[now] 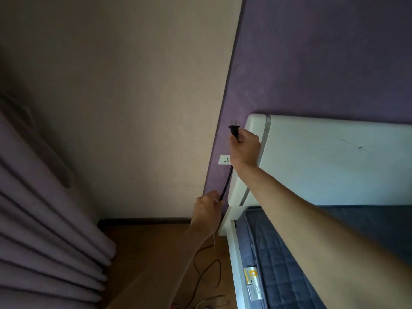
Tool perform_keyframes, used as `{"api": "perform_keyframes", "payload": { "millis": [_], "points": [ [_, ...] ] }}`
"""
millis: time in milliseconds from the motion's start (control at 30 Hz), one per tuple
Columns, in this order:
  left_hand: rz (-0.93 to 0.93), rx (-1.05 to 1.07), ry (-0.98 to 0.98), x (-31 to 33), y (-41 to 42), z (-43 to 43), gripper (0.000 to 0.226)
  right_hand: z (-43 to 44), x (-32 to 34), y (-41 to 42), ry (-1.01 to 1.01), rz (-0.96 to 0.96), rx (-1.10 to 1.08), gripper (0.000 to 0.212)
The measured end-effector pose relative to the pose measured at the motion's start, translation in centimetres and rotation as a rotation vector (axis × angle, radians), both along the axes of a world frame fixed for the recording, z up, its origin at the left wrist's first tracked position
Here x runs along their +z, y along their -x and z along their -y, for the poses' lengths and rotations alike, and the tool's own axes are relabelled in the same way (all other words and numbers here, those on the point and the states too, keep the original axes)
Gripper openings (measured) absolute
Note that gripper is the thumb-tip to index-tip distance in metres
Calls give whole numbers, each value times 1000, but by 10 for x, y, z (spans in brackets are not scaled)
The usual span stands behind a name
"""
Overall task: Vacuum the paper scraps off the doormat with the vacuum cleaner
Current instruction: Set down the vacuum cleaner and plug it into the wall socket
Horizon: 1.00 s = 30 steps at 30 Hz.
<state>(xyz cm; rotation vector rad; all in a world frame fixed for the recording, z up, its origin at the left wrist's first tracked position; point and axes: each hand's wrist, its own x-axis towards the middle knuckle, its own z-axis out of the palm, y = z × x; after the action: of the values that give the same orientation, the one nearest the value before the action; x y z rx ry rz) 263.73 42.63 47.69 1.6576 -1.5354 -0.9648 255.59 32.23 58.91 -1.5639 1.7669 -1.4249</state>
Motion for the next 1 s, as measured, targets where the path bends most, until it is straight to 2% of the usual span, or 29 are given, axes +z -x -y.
{"api": "perform_keyframes", "payload": {
  "millis": [167, 267, 533, 733, 1000],
  "points": [
    [-18, -11, 10, -10, -9, 13, 9, 6, -5, 0, -9, 102, -68, 13],
    [-26, -23, -2, -19, -12, 16, 10, 8, -17, 2, -20, 51, -102, 8],
    [-67, -65, -20, -55, -17, 28, 13, 26, -59, 10, -80, -15, -169, 18],
    [-92, -99, -72, -100, -3, 47, 15, 54, -107, 23, -138, -52, -175, 18],
    [-110, -36, -131, -172, 26, 84, 17, 114, -197, 39, -250, -139, -93, 21]
  ]
}}
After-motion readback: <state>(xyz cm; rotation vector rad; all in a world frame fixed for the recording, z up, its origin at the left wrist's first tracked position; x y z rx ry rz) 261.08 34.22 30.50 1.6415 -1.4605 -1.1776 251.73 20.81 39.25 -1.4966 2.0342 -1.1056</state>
